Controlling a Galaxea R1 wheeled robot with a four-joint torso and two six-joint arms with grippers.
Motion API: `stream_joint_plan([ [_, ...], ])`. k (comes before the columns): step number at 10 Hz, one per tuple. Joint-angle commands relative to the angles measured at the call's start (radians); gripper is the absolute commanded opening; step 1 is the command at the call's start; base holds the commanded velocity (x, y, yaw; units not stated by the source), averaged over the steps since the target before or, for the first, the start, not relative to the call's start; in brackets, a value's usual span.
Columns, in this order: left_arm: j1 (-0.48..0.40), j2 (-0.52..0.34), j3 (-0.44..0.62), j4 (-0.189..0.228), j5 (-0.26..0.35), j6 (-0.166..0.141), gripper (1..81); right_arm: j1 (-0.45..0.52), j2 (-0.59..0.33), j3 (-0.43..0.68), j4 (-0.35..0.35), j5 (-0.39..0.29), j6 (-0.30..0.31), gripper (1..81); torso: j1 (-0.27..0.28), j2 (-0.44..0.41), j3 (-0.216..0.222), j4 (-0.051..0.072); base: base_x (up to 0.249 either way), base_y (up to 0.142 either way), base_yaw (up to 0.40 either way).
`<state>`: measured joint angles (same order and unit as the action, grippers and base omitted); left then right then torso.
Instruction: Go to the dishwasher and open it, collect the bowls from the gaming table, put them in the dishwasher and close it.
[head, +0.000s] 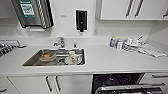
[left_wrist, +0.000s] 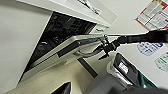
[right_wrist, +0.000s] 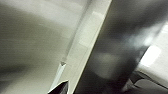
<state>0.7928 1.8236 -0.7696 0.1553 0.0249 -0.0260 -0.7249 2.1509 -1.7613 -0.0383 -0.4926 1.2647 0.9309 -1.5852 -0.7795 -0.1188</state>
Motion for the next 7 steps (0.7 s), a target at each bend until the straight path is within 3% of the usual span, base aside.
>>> stream_joint_plan([
  [1, -0.085, -0.030, 0.036, 0.007, 0.012, 0.003, 81.1, 0.020, -0.041, -0.026, -0.034, -0.123, -0.016, 81.1, 0.000, 0.000, 0.000, 0.000, -0.074, 0.000, 0.000],
  [2, -0.085, -0.030, 0.036, 0.009, 0.012, 0.003, 81.1, -0.006, -0.044, -0.032, -0.031, -0.086, -0.017, 81.1, 0.000, 0.000, 0.000, 0.000, -0.074, 0.000, 0.000],
  [7, -0.085, -0.012, 0.035, 0.009, 0.018, 0.003, 81.1, -0.057, -0.050, -0.039, -0.025, -0.038, -0.021, 81.1, 0.002, 0.000, 0.000, 0.000, -0.074, 0.000, 0.000],
])
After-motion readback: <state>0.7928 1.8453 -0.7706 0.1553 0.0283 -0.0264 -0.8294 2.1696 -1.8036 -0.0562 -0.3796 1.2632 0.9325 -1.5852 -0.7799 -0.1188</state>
